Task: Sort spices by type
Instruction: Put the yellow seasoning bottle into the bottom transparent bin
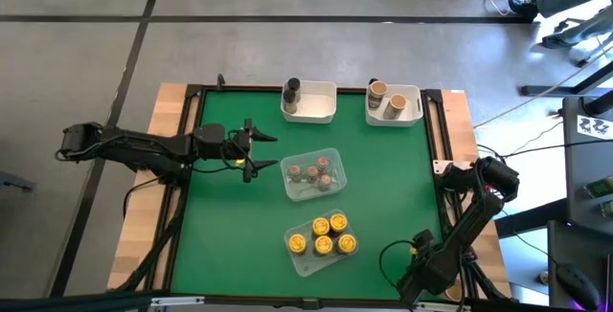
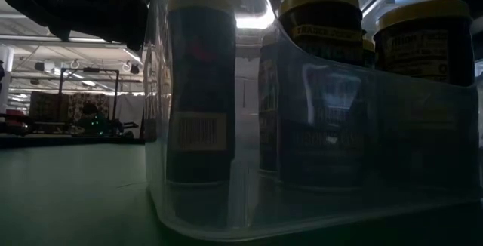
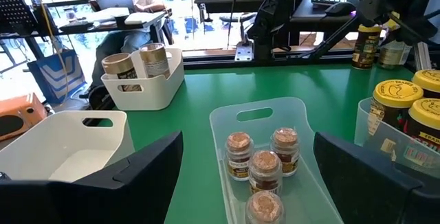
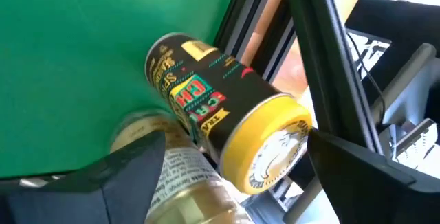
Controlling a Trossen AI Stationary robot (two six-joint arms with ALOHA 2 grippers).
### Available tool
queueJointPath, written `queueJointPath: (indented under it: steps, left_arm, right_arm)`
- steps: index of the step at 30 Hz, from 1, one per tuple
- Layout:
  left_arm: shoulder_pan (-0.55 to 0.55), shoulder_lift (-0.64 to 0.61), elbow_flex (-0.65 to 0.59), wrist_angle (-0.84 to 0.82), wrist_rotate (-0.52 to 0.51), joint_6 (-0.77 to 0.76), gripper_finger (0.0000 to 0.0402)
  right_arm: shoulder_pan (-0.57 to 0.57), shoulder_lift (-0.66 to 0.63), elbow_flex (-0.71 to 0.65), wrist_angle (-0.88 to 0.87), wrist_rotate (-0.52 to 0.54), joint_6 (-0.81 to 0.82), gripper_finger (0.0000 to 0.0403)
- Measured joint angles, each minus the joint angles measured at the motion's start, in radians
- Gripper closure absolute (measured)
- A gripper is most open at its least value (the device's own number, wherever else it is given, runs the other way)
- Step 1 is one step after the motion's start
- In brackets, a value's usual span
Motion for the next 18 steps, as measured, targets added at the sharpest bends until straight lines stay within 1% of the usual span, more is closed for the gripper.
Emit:
queueJointPath:
  steps: [3, 8, 18]
  left_arm:
    - [0.000, 0.000, 0.000, 0.000, 0.000, 0.000, 0.0088]
    - [0.000, 0.000, 0.000, 0.001, 0.000, 0.000, 0.0088]
    - [0.000, 0.000, 0.000, 0.001, 0.000, 0.000, 0.0088]
  right_arm:
    - [-0.001, 0.006, 0.000, 0.016, -0.004, -0.004, 0.0052]
    - [-0.017, 0.005, 0.002, 0.019, 0.032, -0.003, 0.0052]
    - [-0.060, 0.006, 0.002, -0.025, 0.069, -0.079, 0.0052]
